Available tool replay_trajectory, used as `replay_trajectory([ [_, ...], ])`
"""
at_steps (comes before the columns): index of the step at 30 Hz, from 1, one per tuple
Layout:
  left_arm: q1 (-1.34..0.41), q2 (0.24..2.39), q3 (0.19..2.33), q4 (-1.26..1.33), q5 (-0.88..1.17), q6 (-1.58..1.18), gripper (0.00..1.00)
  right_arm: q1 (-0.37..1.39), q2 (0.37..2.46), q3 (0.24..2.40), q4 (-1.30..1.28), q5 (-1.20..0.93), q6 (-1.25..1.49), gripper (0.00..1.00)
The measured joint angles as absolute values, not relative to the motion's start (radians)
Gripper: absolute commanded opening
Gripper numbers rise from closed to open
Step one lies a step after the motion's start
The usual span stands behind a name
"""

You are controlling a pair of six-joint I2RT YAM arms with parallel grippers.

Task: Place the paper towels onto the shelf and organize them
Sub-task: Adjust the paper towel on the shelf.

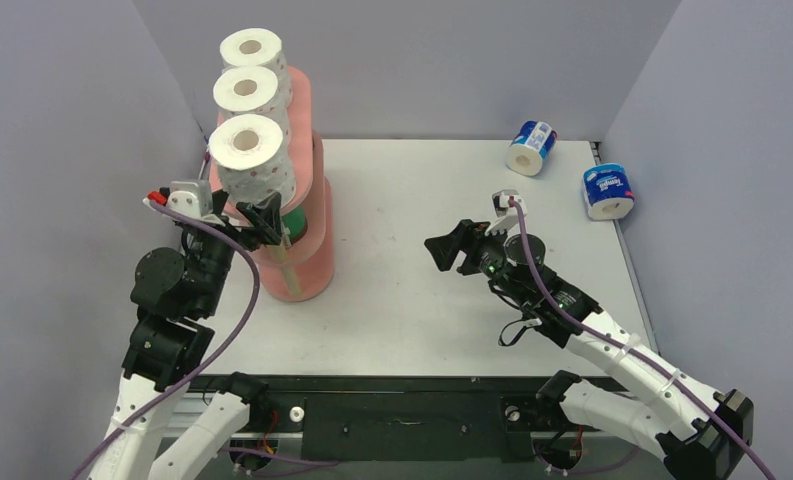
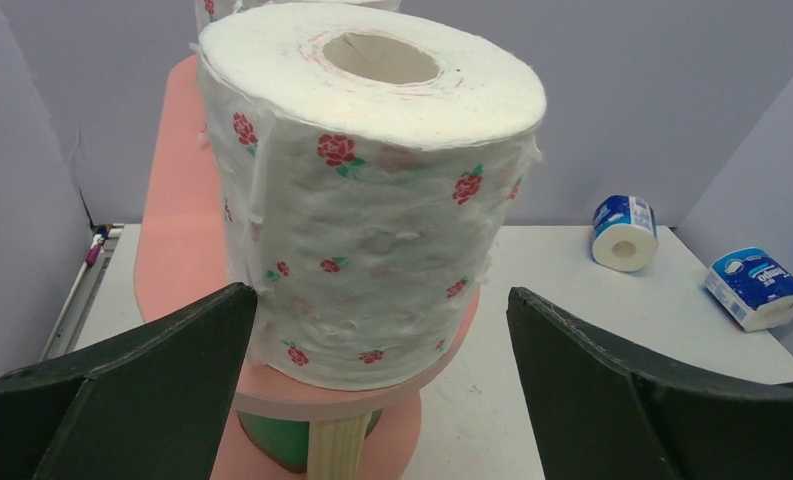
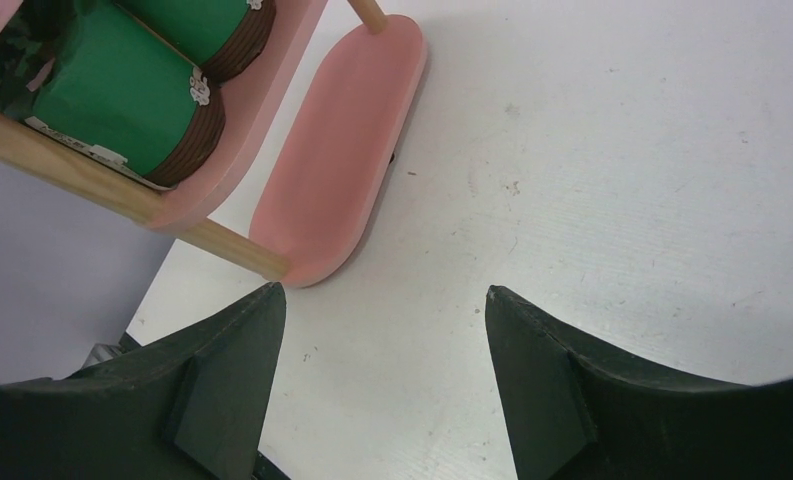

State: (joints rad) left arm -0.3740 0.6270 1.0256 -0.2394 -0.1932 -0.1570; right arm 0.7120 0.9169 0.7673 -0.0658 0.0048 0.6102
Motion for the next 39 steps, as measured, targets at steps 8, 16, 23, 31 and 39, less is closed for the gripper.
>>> replay_trajectory([
  [8,-0.374,0.67,1.023,-0.231,-0.279,-0.165,0.96,0.705,0.891,0.755,-0.064,0.008,0.61,0.69],
  [16,-0.374,0.697,1.023,-0.208,-0.334,-0.179,0.96,0.699,0.891,0.751,-0.065,0.011,0.61,0.68],
  [23,-0.374,0.715,1.023,-0.193,-0.373,-0.183,0.96,0.693,0.889,0.749,-0.065,0.011,0.61,0.68],
  [31,-0.374,0.716,1.023,-0.191,-0.399,-0.188,0.96,0.692,0.888,0.746,-0.065,0.011,0.61,0.68],
  [39,-0.374,0.723,1.023,-0.186,-0.413,-0.191,0.96,0.686,0.888,0.741,-0.065,0.011,0.61,0.68],
])
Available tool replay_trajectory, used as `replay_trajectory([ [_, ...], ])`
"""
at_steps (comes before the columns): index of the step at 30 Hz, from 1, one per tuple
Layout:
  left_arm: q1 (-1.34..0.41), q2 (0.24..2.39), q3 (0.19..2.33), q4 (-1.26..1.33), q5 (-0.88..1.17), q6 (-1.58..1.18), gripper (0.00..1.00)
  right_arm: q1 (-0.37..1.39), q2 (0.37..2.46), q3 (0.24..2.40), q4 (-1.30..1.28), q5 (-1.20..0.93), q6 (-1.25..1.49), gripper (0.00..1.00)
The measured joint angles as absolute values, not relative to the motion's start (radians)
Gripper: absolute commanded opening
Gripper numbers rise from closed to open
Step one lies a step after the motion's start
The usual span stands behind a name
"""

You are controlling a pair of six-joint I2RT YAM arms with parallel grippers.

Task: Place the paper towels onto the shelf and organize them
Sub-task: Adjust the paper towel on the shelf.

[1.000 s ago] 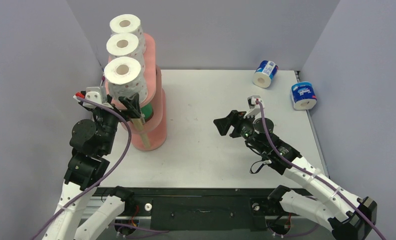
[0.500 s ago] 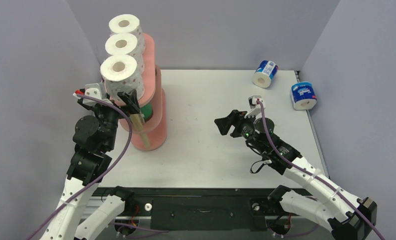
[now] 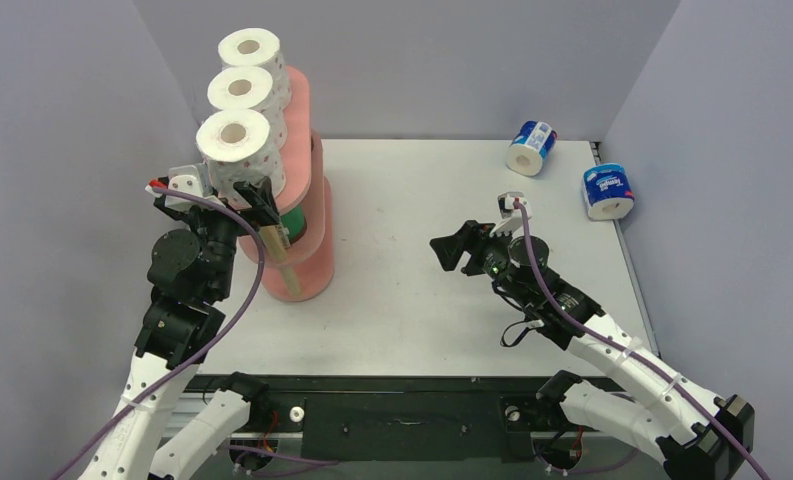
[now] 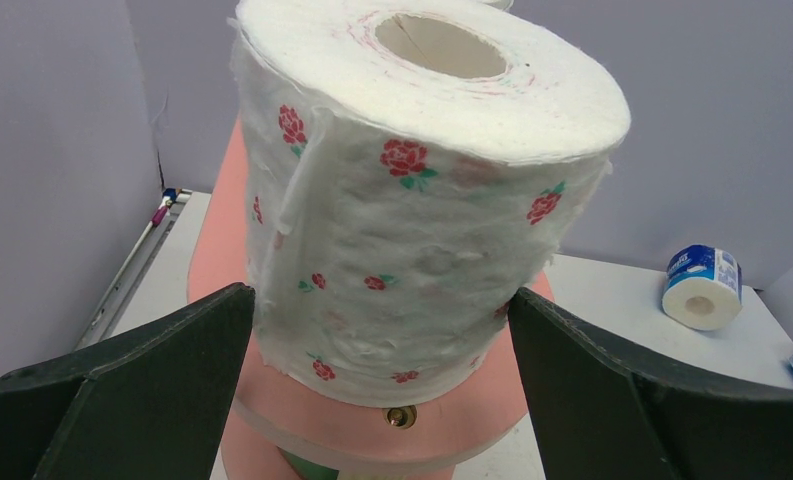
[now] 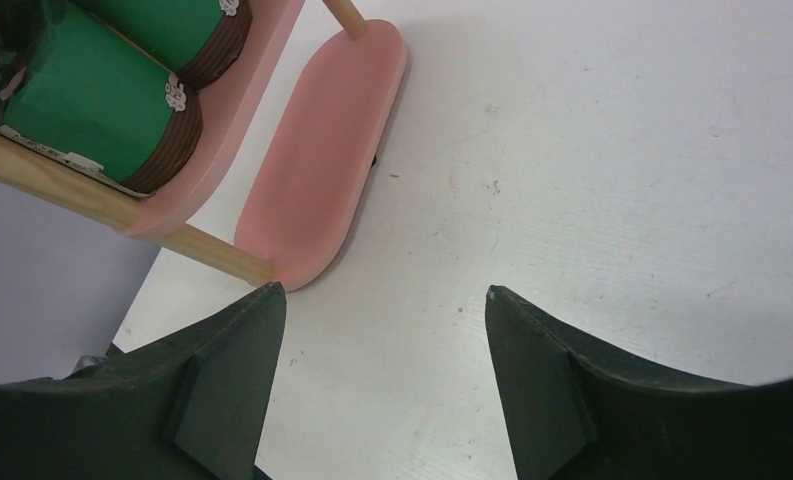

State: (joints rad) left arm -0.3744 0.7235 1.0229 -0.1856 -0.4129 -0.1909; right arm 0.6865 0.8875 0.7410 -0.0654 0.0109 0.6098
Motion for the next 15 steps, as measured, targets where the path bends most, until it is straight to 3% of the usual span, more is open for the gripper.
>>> replay_trajectory([
  [15,-0.374,0.74,1.024,-0.176,-0.39,-0.194,0.96,0.686,0.876,0.736,-0.066,0.01,0.61,0.68],
])
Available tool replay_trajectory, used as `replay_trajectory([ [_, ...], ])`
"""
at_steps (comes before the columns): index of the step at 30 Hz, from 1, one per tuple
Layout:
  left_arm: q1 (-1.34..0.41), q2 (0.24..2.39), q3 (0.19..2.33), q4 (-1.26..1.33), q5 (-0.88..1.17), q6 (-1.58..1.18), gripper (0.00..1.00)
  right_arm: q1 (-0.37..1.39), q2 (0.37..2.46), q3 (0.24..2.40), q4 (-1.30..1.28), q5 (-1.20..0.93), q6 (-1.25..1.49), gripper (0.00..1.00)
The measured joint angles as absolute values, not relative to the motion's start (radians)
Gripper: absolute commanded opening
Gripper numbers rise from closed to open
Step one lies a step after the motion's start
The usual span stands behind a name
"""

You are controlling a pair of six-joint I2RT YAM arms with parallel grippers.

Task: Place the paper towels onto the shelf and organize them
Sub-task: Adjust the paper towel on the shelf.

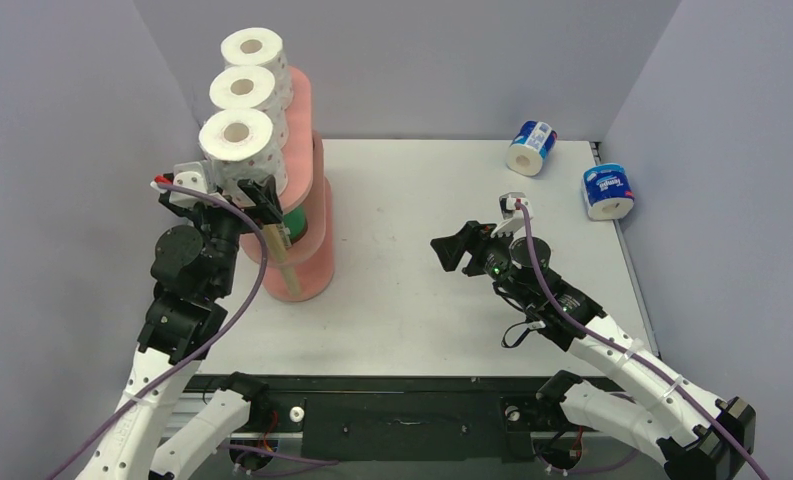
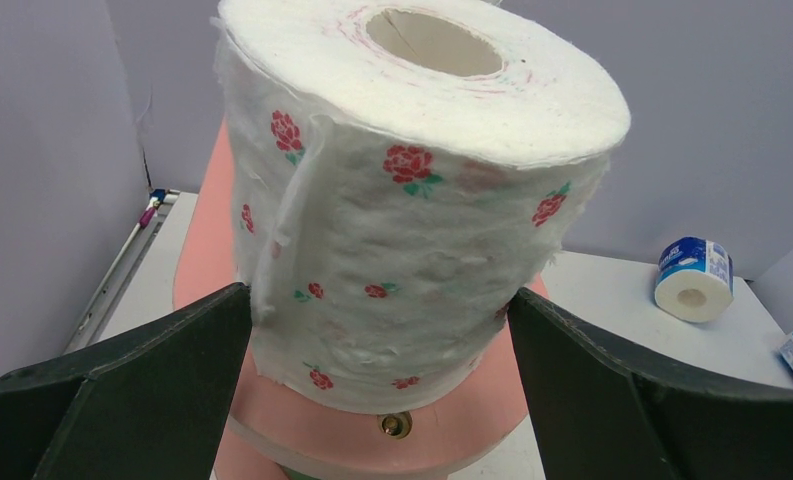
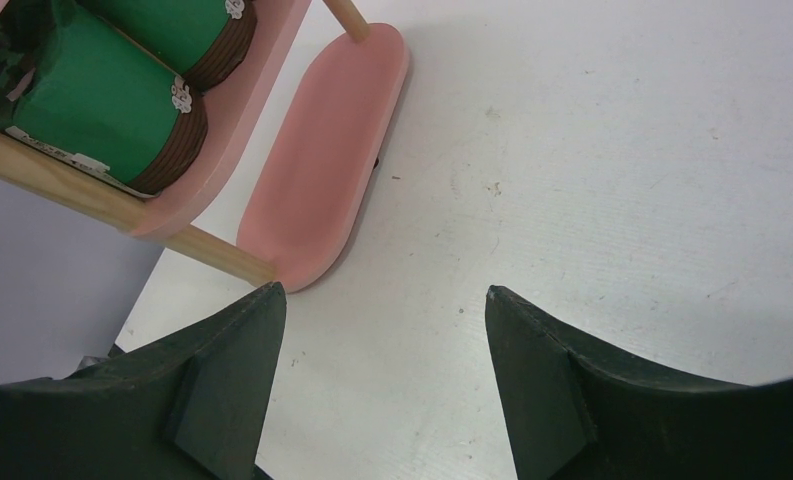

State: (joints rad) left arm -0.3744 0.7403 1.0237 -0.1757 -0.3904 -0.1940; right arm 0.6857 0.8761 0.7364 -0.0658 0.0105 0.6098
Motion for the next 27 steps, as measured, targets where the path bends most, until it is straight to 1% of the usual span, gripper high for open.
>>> replay_trajectory([
  [16,-0.374,0.754,1.03,-0.17,-0.367,-0.2,0.96,0.681,0.876,0.736,-0.076,0.011,0.61,0.68],
  [27,-0.374,0.696,1.102,-0.275,-0.337,-0.226,0.96,0.68,0.857,0.736,-0.114,0.01,0.605,0.69],
])
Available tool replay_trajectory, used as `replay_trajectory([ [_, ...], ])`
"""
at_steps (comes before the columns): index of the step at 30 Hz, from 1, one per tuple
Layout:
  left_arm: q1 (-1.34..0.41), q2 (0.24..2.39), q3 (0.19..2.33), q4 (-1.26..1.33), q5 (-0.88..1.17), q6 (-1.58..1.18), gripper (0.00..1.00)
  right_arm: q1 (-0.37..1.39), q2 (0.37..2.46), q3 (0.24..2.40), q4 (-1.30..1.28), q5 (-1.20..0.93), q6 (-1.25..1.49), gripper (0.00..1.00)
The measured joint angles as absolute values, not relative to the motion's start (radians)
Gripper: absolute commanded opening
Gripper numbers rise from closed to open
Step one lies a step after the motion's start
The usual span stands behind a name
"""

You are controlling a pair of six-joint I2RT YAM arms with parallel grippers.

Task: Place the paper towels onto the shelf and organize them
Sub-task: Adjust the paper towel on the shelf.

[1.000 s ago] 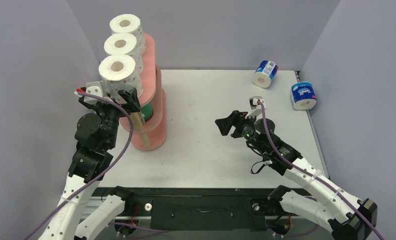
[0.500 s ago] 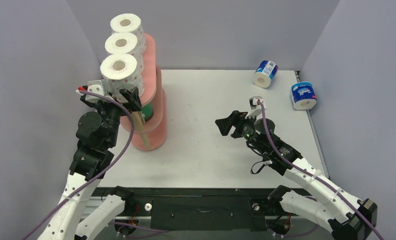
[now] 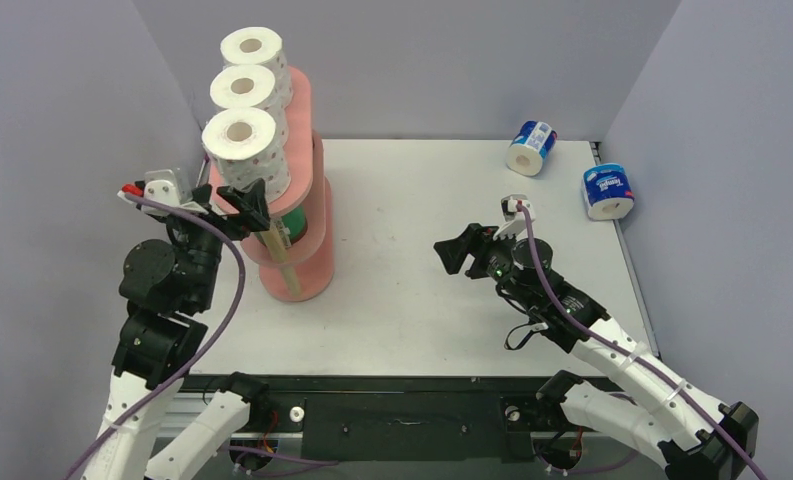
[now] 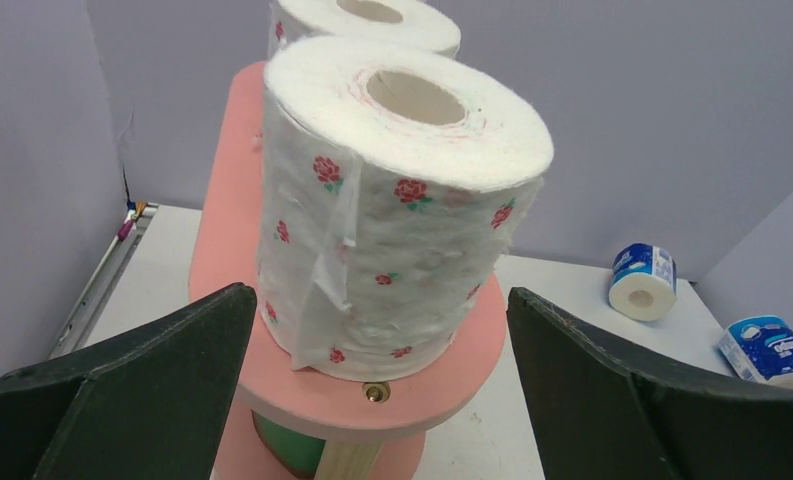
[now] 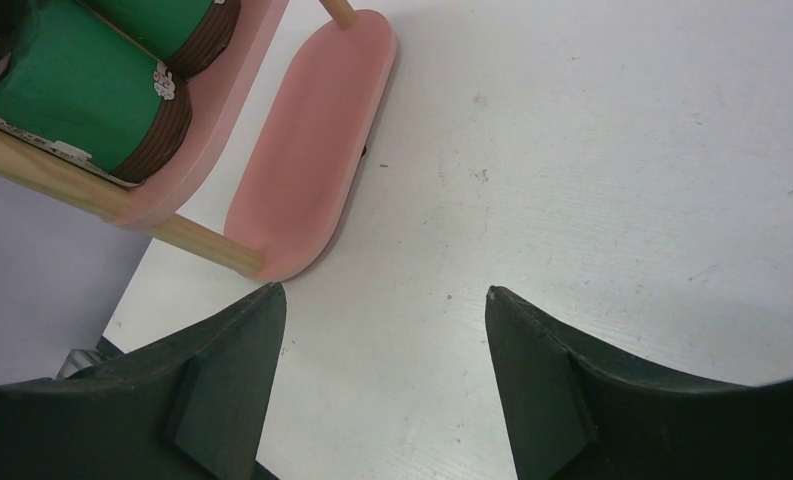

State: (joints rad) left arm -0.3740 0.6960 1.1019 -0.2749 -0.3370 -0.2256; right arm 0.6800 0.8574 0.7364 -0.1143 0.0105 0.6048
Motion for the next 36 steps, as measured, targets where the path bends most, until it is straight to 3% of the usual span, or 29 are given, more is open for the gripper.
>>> replay_trajectory([
  [7,-0.374,0.672,1.225,-0.314,-0.381,-0.233,0.98,0.68,0.855,0.738,-0.115,-0.002,0.594,0.69],
  [12,-0.373,0.727,1.314,-0.312,-0.48,-0.271,0.84,0.68,0.864,0.755,-0.117,-0.026,0.598,0.68],
  [16,-0.342,0.851,1.438,-0.308,-0.516,-0.332,0.66,0.68,0.865,0.756,-0.117,-0.047,0.613,0.68],
  [22,-0.114,1.008,1.577,-0.33,-0.423,-0.516,0.51,0.68,0.846,0.757,-0.123,-0.068,0.625,0.68],
  [31,0.141,1.084,1.579,-0.336,-0.289,-0.822,0.35,0.68,0.824,0.775,-0.146,-0.087,0.633,0.68],
  [36,0.303,1.114,1.439,-0.195,-0.123,-1.034,0.22,0.68,0.812,0.775,-0.159,-0.096,0.642,0.68],
])
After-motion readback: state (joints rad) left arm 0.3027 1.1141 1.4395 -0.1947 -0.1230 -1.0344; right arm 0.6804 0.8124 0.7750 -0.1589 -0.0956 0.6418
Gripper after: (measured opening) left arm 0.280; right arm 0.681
